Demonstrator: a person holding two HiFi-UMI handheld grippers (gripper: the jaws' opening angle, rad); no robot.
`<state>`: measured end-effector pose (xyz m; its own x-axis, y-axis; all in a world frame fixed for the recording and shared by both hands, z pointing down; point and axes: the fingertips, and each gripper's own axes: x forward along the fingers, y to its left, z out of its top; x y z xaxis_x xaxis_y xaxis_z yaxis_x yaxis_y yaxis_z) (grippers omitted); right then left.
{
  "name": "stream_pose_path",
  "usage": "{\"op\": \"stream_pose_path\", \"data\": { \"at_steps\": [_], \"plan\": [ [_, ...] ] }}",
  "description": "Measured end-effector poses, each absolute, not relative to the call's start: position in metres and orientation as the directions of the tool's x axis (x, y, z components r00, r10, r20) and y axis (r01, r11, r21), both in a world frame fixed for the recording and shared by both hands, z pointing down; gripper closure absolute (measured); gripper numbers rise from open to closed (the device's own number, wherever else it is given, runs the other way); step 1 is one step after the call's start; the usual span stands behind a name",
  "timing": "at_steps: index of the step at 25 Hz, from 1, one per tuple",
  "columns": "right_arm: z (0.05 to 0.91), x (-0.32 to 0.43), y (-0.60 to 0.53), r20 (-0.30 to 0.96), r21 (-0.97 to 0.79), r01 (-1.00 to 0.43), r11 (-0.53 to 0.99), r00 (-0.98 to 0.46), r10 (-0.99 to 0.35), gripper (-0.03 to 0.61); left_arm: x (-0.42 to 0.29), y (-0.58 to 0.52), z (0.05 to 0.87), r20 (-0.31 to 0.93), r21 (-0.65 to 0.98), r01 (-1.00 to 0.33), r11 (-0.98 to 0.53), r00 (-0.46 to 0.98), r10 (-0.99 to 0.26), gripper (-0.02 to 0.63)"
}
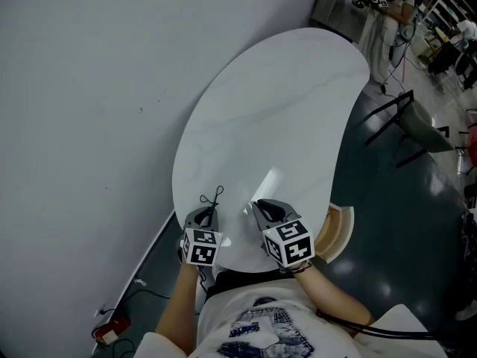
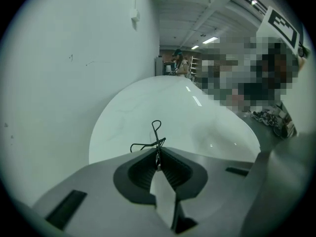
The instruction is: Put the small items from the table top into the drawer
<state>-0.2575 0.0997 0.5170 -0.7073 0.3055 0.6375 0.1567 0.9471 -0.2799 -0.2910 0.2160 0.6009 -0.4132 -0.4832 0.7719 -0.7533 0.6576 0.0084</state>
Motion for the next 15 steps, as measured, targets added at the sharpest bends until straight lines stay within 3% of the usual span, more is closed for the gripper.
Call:
{"op": "stream_pose_path", "data": {
  "at_steps": [15],
  "plan": [
    [0.472, -0.184, 0.167, 0.587, -0.262, -0.019, 0.965, -0.797, 0.144, 0.525, -0.246, 0.273, 0.537, 0.701, 0.019, -0.835, 0.551, -0.381, -0.602, 0.569]
  ]
}}
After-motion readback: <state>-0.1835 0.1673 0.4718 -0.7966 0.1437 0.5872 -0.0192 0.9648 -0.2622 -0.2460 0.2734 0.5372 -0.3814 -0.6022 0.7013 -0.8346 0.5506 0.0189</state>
